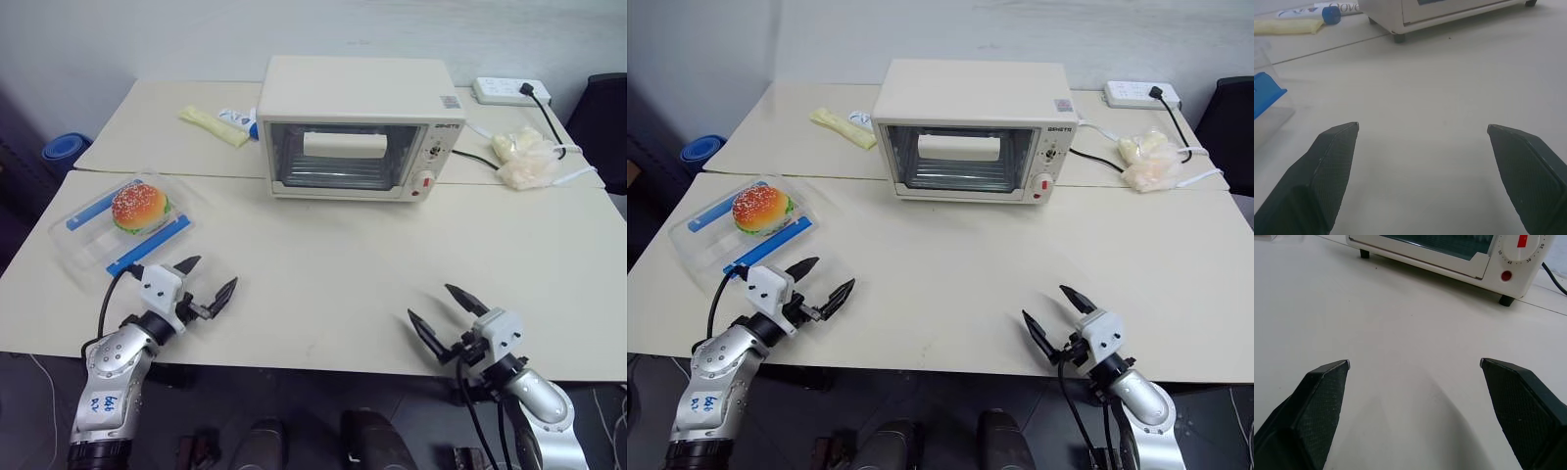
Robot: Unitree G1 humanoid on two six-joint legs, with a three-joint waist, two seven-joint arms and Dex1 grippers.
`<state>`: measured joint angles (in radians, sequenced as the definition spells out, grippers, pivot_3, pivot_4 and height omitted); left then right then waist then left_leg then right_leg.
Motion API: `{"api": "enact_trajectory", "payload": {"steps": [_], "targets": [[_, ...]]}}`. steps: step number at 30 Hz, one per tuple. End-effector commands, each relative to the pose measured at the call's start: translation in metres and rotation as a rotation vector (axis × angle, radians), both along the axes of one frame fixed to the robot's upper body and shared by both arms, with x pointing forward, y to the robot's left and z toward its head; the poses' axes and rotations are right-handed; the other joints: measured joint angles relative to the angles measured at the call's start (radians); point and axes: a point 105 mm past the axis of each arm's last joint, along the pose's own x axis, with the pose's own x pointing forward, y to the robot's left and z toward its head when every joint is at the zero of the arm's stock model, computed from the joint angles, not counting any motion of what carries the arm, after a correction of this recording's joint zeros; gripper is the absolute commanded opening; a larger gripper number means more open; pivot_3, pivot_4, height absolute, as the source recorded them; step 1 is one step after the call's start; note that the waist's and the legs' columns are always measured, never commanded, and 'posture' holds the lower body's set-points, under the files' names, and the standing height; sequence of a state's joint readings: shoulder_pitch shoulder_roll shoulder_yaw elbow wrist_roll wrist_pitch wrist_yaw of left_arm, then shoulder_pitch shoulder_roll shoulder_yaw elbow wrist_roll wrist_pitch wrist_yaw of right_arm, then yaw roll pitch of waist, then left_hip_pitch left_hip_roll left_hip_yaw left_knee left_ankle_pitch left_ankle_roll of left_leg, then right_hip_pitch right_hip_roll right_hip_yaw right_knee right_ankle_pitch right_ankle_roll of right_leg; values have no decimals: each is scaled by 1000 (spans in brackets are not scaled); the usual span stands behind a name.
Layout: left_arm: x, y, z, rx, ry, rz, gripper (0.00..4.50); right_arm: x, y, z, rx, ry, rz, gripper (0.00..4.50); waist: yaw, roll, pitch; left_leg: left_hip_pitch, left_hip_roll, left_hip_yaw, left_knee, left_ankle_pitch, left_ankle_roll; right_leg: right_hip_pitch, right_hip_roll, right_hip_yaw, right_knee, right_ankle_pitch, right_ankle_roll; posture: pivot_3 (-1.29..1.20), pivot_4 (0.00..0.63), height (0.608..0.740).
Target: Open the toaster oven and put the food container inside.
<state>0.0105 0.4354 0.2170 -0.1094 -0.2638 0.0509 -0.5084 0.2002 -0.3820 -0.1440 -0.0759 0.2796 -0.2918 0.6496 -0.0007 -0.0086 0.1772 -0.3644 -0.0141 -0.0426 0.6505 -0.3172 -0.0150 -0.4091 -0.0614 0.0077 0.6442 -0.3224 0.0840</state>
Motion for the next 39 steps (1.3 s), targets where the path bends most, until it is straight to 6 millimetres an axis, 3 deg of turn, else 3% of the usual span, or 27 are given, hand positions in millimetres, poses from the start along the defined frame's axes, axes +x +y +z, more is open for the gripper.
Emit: {"api": "enact_trajectory", "payload": {"steps": [1,3,7,10,13,17,23,30,39], "targets": [[-1,-2,15,-4,-61,-5,4500,3,-1,14,2,-53,19,4463,0,0,0,0,0,0,0,0,0,0,0,0,0,0,0,0,150,740],[-4,-2,29,-96,-88,-39,4500,8,2,25,12,-67,53,4463,-2,0,0,0,0,0,0,0,0,0,0,0,0,0,0,0,150,740],[-22,-3,66,-272,-69,-276,4500,27,19,63,87,-30,176,4463,-9,0,0,-1,1,0,1,0,-1,-1,0,0,1,0,0,0,150,740],[-26,-2,97,-241,-80,-397,4500,57,28,100,90,-49,190,4463,-15,0,0,-1,2,-1,1,1,-1,-1,1,-1,2,-1,-1,0,150,740],[-24,-6,117,-210,-97,-474,4500,85,38,124,83,-51,204,4463,-19,1,0,-1,1,-2,1,1,-2,-1,1,-1,2,-1,-1,0,150,740],[-19,-11,124,-210,-100,-504,4500,106,50,137,73,-34,241,4463,-20,1,0,-3,1,-3,0,2,-4,-2,1,-3,1,-1,-2,0,150,740],[-20,-24,113,-200,-78,-526,4500,133,69,158,73,-70,274,4463,-32,1,1,-7,-1,1,1,2,-3,-5,0,-1,1,0,0,0,150,740],[-26,-25,102,-207,-59,-503,4500,126,87,174,53,-98,369,4463,-27,1,1,-7,0,0,1,2,-4,-5,0,-1,0,0,0,0,150,740],[-27,-20,99,-219,-62,-473,4500,78,47,169,-30,-58,375,4463,-11,1,1,-7,0,-1,2,1,-2,-4,-1,-1,-1,0,0,0,150,740]]}}
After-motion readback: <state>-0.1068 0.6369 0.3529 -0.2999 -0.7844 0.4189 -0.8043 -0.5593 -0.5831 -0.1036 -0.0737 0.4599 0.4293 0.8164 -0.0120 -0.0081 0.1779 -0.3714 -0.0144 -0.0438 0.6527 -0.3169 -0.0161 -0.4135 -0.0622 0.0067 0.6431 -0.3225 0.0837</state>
